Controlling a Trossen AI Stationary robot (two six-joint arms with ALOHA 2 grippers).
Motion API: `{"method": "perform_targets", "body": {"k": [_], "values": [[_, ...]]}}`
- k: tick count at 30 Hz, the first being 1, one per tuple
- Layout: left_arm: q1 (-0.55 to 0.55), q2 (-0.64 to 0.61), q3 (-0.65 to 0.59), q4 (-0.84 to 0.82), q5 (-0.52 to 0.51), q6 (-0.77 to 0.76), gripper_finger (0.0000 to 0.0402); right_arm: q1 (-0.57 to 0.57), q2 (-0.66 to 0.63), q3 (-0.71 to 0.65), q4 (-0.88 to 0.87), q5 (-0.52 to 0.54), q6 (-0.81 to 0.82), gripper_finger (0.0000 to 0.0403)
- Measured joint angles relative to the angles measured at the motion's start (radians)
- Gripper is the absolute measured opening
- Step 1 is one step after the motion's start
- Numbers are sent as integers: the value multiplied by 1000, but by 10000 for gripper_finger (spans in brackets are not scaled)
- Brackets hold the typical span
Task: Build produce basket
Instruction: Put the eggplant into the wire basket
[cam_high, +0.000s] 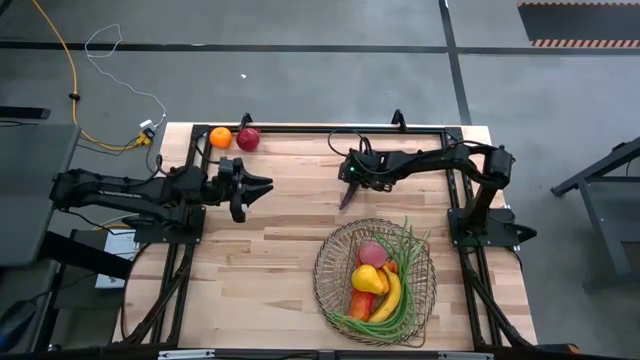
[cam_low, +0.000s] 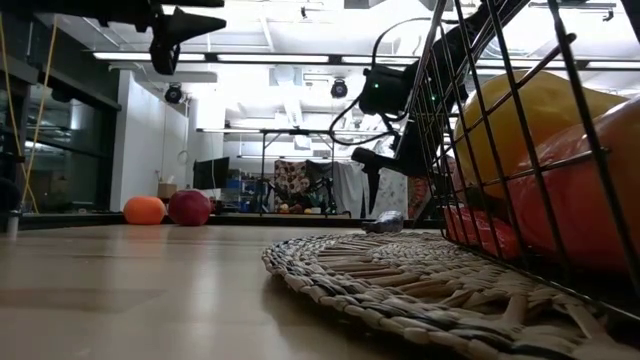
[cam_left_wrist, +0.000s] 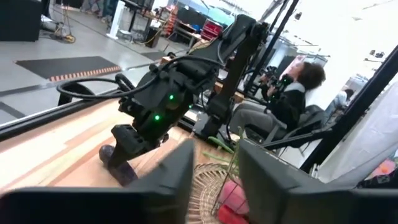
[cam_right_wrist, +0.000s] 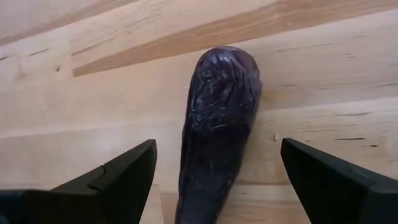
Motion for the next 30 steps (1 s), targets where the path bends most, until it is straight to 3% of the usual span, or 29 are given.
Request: {"method": "perform_targets", "body": {"k": [3,5,19,30], "values": [[0,0,-11,4,0,4,31,0,0,0,1,0,25,334],[0,0,-22,9,-1,6,10,0,0,0,1,-1,39,334],[-1,8,-26,-87,77,43,1,0,35,3,2,-48,53,330],[0,8,-26,-118,78,37,0,0,37,1,-28,-55,71,230]]}}
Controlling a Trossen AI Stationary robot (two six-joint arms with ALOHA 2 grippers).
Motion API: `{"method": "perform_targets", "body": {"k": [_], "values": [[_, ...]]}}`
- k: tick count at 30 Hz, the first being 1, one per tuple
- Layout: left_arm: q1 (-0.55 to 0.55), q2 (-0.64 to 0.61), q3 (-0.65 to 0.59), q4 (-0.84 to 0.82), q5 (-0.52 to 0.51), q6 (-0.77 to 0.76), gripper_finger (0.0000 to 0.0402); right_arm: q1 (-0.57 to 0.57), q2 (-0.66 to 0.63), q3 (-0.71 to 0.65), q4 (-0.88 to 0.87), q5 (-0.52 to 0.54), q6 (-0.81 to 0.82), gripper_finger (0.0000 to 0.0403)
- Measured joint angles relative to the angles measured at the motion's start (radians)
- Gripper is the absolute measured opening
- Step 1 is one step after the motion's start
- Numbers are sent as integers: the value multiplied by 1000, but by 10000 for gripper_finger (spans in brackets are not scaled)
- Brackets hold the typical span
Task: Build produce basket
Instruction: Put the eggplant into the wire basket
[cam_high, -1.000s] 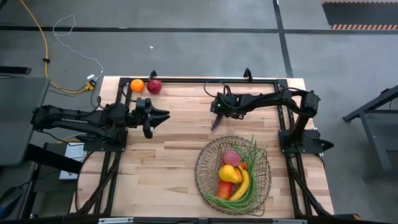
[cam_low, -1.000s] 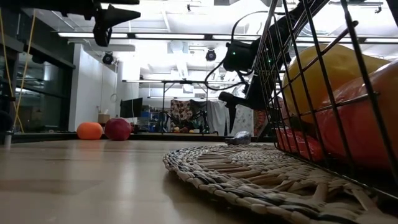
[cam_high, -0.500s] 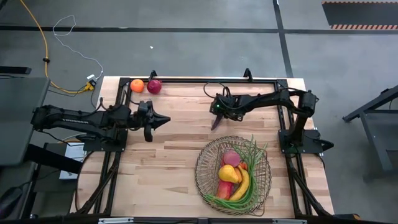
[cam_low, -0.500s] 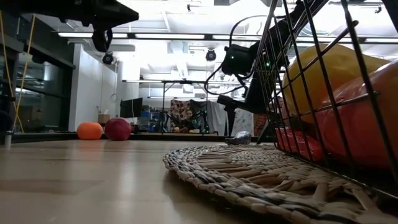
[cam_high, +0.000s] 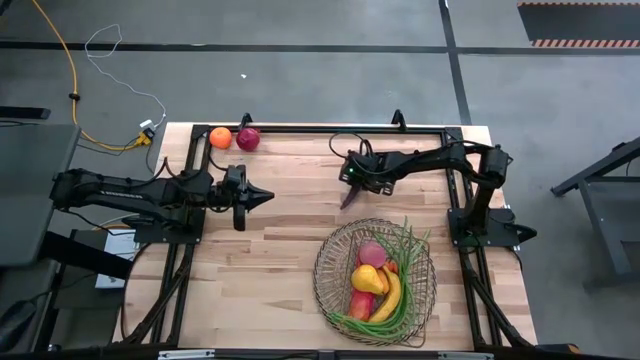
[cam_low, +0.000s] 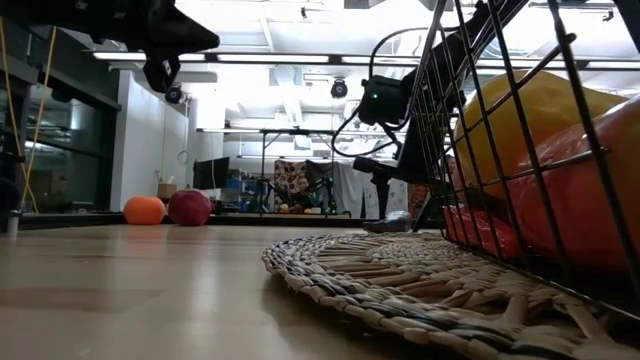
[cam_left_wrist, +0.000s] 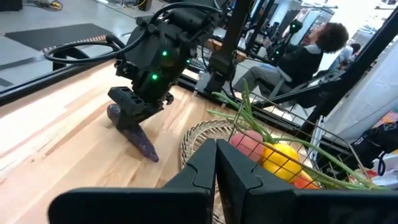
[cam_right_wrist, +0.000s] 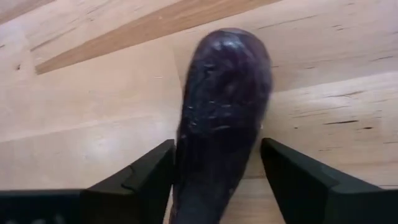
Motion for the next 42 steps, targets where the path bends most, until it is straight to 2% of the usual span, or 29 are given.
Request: {"method": "perform_targets", "body": {"k": [9,15,19,24,31,38,42], "values": [[0,0,0,-16,32,0,0,0,0,0,-18,-9,0,170],[0,0,0,-14,41,-2,0,0,-1,4,-36,-29,-16,160],[0,0,0,22,75,-3,0,2,-29,33,-109,-77,-122,159],[0,0,0,72,84,-3,0,3,-173,59,-152,-89,-347,158],[0,0,1,144,85,-36,2,42,-446,43,-161,-88,-645,158],[0,-1,1,306,85,-97,3,144,-726,-108,-140,-71,-688,158],[0,-1,1,351,66,-113,3,227,-890,-252,-37,-11,-666,158]]}}
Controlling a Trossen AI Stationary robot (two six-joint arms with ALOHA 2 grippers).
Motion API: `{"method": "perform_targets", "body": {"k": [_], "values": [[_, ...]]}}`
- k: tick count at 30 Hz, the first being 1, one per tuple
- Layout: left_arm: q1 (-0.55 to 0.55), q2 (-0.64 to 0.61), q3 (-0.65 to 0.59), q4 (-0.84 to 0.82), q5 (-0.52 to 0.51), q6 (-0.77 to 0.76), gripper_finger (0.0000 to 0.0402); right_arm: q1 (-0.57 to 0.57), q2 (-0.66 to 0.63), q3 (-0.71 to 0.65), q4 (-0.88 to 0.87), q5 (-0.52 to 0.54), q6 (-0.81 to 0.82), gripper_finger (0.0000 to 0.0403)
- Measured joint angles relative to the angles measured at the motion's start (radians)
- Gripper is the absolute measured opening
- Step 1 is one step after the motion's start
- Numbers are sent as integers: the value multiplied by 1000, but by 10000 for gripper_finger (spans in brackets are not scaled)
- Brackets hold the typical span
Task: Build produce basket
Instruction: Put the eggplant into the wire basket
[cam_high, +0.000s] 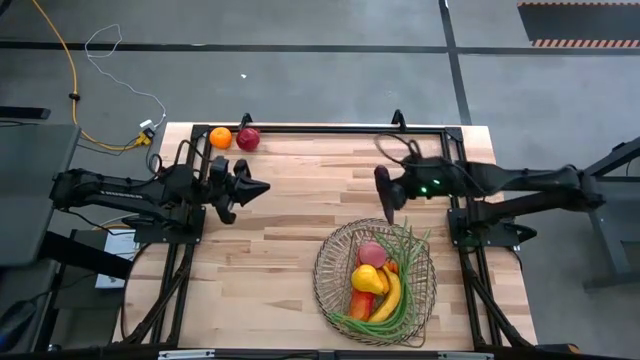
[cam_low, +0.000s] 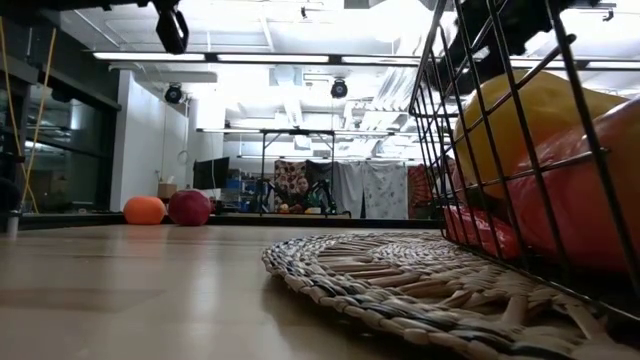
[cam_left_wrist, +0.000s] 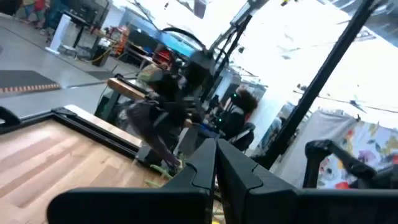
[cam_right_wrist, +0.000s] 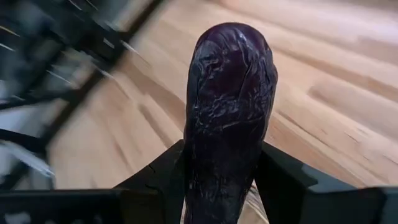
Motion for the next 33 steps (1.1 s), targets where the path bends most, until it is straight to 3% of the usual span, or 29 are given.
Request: {"method": "perform_targets", "body": {"k": [6,10,20,26,33], "values": [[0,0,0,1,-54,-65,3,37,-165,-198,453,6,-112,158],[-12,19,54,-35,-59,-85,3,36,-178,-215,614,-29,-259,158],[-40,210,290,-308,-62,260,3,37,-79,-57,629,-65,-614,158],[-41,251,314,-297,-58,373,3,37,2,7,627,-160,-670,158],[-39,253,314,-295,-54,384,3,37,66,12,627,-168,-661,158]]}}
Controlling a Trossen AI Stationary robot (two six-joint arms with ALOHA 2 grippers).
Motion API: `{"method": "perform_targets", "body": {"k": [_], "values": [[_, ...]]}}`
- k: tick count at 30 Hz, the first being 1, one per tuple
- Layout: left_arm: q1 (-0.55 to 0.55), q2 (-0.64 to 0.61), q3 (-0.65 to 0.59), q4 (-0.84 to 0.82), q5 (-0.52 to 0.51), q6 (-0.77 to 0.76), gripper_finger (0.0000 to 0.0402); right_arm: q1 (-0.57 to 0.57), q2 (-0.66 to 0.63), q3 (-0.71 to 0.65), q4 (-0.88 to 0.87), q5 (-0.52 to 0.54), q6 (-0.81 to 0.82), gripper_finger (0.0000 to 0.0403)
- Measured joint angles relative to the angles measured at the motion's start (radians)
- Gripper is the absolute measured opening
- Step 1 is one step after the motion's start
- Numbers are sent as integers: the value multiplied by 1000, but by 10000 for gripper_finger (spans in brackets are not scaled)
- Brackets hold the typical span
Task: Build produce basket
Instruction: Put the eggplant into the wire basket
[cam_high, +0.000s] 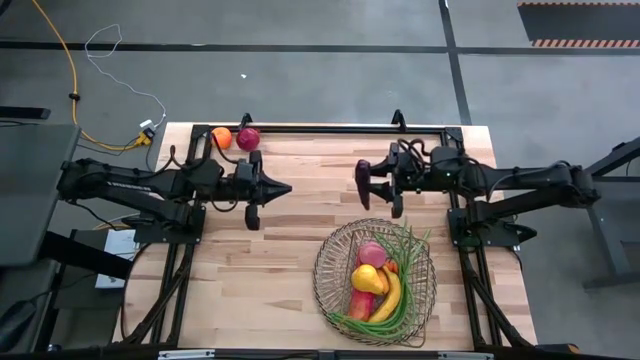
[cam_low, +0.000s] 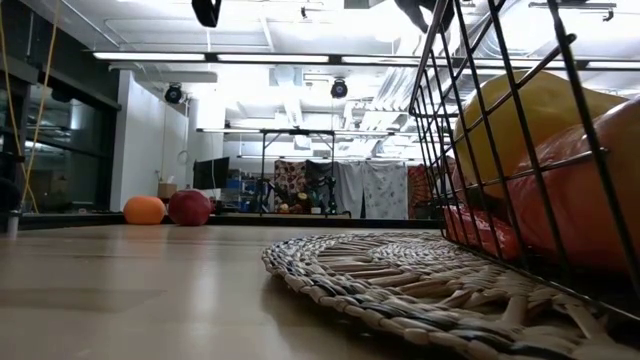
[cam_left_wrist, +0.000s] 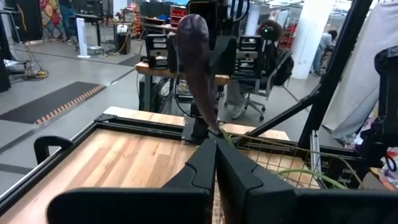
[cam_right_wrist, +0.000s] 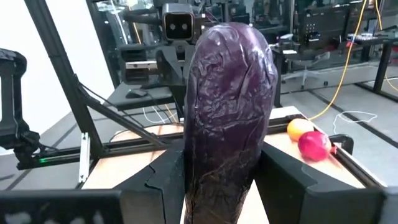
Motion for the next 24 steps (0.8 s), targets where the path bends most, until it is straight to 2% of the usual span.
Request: {"method": "perform_targets", "body": {"k": [14,17,20,24], "values": [[0,0,0,24,-8,0,3,0,6,0,3,1,-9,158],[0,0,0,24,-21,-1,3,1,6,6,27,1,46,158],[0,0,0,24,-42,-7,3,27,6,73,-71,5,100,158],[0,0,0,24,-44,-7,3,106,9,227,-362,1,204,158]]}}
